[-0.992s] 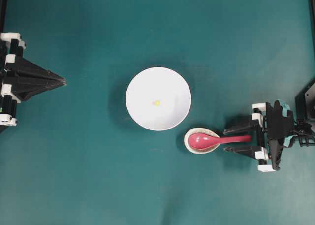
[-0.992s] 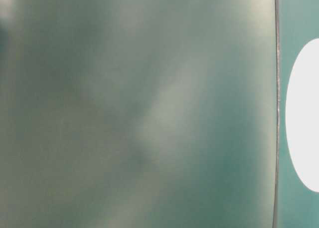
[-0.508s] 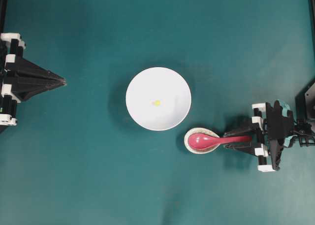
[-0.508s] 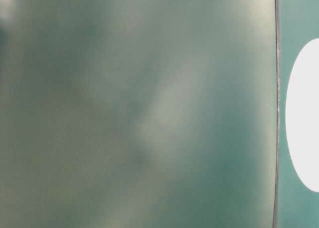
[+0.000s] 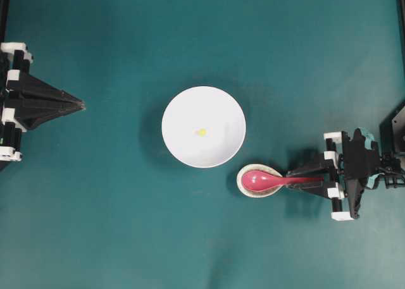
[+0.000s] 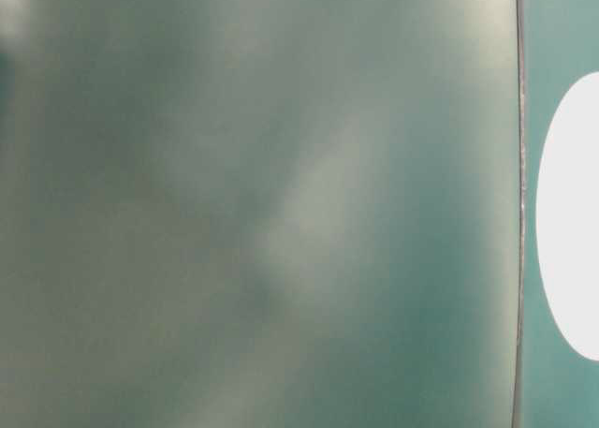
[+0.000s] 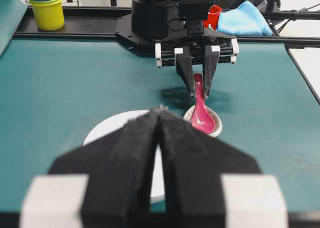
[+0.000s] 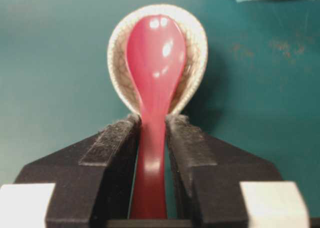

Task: Scoop the yellow hexagonal prism block from the bowl with a spoon using the right arm.
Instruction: 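Close the right gripper on the pink spoon handle and lift it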

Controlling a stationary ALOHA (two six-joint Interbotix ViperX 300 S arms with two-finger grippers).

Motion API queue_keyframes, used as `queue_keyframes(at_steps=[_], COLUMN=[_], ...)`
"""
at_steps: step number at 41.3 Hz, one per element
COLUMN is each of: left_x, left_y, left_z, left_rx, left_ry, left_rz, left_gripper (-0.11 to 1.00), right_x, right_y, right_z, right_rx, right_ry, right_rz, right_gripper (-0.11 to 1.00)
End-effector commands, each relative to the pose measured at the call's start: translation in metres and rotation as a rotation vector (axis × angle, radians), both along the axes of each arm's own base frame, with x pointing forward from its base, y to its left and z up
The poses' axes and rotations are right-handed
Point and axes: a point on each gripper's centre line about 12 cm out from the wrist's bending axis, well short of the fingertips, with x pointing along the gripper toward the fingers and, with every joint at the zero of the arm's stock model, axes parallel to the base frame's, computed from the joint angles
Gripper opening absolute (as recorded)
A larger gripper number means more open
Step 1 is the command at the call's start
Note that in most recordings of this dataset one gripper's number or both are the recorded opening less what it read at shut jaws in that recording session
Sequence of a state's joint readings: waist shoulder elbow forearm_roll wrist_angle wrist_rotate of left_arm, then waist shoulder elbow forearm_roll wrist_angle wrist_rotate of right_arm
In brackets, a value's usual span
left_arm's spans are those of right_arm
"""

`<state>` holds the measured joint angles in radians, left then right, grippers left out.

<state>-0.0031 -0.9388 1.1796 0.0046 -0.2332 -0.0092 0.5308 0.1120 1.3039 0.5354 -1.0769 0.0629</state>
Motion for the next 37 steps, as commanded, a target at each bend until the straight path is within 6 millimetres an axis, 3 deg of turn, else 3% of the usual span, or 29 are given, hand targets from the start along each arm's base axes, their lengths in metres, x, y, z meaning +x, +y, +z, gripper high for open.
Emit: queue_keyframes(at_steps=[1, 12, 26, 37], left_x=[0.003, 0.003, 0.003, 0.003], left_y=[0.001, 0.0, 0.0, 0.001], left_z=[0.009, 0.009, 0.01, 0.009], left_rx=[0.0, 0.0, 0.0, 0.0], left_ry=[-0.021, -0.021, -0.026, -0.026], left_rz=[0.003, 0.001, 0.001, 0.003], left_gripper=[0.0, 0.0, 0.0, 0.0], right_x=[0.002, 0.002, 0.003, 0.015], right_y=[0.001, -0.005, -0.022, -0.039], right_z=[0.006, 0.021, 0.056, 0.086], right_rx=[0.01, 0.033, 0.058, 0.064], right_ry=[-0.033, -0.083, -0.161, -0.117], right_rz=[-0.001, -0.021, -0.067, -0.1], right_gripper=[0.28, 0.24, 0.24, 0.24])
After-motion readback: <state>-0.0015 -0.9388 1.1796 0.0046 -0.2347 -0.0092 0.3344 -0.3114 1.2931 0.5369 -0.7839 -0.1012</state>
